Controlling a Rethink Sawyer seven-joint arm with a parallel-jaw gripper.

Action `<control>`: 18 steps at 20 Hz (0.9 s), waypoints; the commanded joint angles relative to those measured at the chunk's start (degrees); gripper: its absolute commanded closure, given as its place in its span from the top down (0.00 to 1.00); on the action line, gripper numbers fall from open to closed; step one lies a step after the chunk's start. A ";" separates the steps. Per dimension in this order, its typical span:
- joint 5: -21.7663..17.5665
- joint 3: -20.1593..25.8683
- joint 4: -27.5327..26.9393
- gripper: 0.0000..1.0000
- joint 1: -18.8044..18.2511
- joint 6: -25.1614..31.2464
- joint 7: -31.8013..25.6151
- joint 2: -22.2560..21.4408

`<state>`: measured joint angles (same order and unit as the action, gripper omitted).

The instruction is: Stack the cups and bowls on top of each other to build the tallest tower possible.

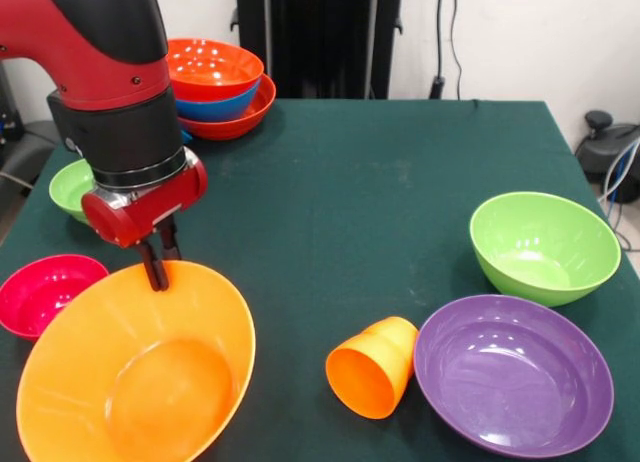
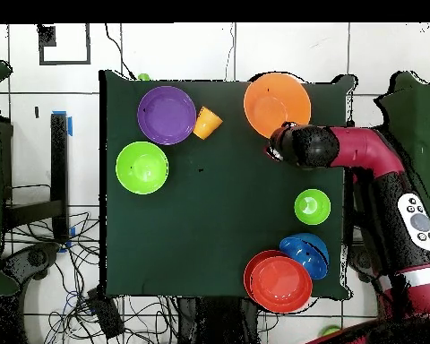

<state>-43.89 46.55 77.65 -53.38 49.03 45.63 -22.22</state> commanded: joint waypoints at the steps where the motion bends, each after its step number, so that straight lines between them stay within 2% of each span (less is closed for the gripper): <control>1: 3.86 0.64 7.89 0.00 -1.88 9.67 -12.87 -4.74; 6: 12.91 3.73 13.13 0.00 -5.38 22.40 -14.78 -15.12; 9: 12.68 2.00 11.64 0.00 -4.32 28.95 -14.99 -20.06; 13: 13.23 2.90 13.84 0.00 -5.93 29.17 -12.19 -25.23; 16: 12.92 3.06 18.01 0.00 -8.36 23.65 -7.81 -29.45; 18: 10.24 1.97 21.18 0.00 -9.52 21.04 -7.75 -32.96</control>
<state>-31.41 48.02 89.89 -62.18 72.36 45.64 -44.97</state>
